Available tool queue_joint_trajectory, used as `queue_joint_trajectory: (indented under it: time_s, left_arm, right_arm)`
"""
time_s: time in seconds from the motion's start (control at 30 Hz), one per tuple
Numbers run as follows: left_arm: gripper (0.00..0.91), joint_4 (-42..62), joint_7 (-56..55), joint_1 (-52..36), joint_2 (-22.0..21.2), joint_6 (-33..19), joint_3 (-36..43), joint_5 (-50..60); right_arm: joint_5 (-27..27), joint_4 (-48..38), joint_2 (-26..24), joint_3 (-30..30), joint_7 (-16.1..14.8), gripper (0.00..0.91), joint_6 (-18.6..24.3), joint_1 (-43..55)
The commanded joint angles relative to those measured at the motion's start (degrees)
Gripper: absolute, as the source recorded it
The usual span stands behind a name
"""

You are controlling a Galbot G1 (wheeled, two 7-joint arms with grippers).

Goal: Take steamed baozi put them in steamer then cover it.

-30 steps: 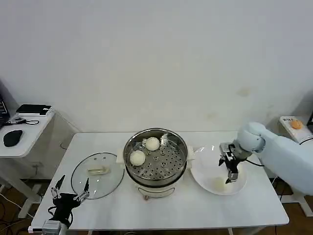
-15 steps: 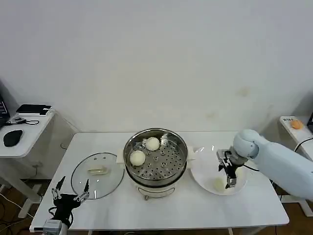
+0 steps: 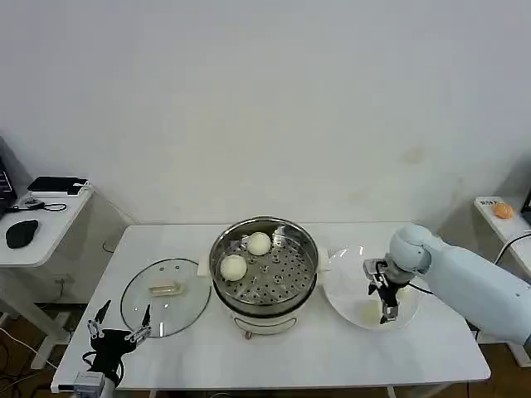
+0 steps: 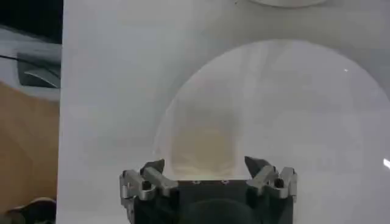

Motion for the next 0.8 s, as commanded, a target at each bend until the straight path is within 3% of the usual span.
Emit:
queue_joint_trajectory:
  time_s: [0.03, 0.23, 0.37, 0.53, 0.57, 0.8]
  left_arm:
    - [0.907, 0.1, 0.0, 0.0, 0.1, 0.1, 0.0, 0.0]
    - [0.907, 0.3, 0.0, -0.1, 0.0, 0.1, 0.0, 0.0]
    - [0.907, 0.4, 0.0, -0.1, 0.0, 0.1, 0.1, 0.0]
    - [0.907, 0.5, 0.0, -0.1, 0.0, 0.1, 0.1, 0.1]
    - [0.907, 0.5, 0.0, -0.2, -0.1, 0.1, 0.1, 0.0]
    - [0.907, 0.5, 0.0, -0.3, -0.1, 0.1, 0.2, 0.1]
  right_arm:
    - [-0.4, -0.4, 0.3, 0.2, 0.1, 0.907, 0.1, -0.3]
    - [-0.4, -1.2, 0.7, 0.2, 0.0, 0.897, 0.0, -0.3]
    - [-0.3, -1.3, 0.7, 0.3, -0.2, 0.766, 0.0, -0.2]
    - [-0.6, -1.6, 0.6, 0.7, -0.2, 0.736, 0.0, -0.6]
    - [-0.6, -1.6, 0.5, 0.8, -0.2, 0.695, 0.0, -0.6]
    - [-0.4, -0.9, -0.7, 1.8, -0.1, 0.695, 0.0, -1.1]
